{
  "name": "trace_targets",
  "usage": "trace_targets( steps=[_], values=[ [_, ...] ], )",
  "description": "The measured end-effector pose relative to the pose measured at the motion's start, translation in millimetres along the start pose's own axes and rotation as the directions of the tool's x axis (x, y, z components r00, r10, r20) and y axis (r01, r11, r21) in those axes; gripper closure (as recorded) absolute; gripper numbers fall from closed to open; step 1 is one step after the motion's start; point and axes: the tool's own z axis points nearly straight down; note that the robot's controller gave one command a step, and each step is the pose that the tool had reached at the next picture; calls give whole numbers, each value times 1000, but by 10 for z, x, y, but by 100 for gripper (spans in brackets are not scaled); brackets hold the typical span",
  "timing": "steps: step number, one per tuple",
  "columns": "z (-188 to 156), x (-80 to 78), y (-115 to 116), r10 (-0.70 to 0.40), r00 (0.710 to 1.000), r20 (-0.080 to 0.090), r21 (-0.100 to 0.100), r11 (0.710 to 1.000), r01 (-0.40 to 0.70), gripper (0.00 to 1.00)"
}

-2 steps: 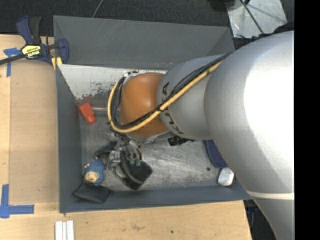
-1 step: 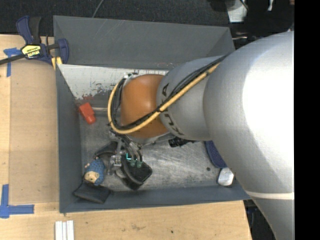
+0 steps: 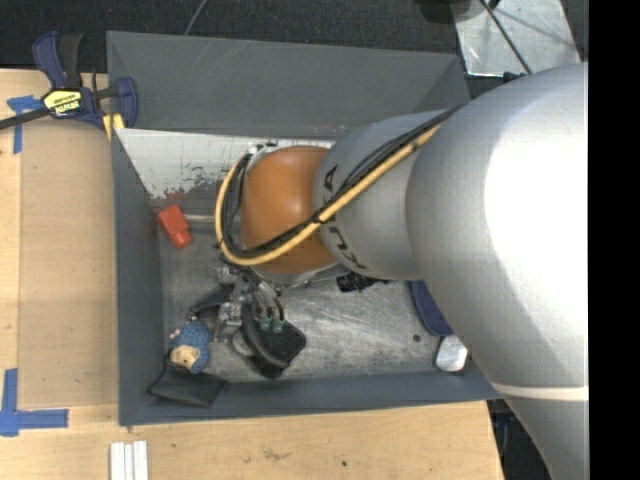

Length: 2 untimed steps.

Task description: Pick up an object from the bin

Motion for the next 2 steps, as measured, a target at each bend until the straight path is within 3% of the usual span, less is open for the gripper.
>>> trace_targets(
  steps=[1,2],
  values=[
    [-1233,9,306,-248,969,-15,6,969,248,100],
    [-1532,-10,504,-529,848,-19,0,848,530,100]
  ],
)
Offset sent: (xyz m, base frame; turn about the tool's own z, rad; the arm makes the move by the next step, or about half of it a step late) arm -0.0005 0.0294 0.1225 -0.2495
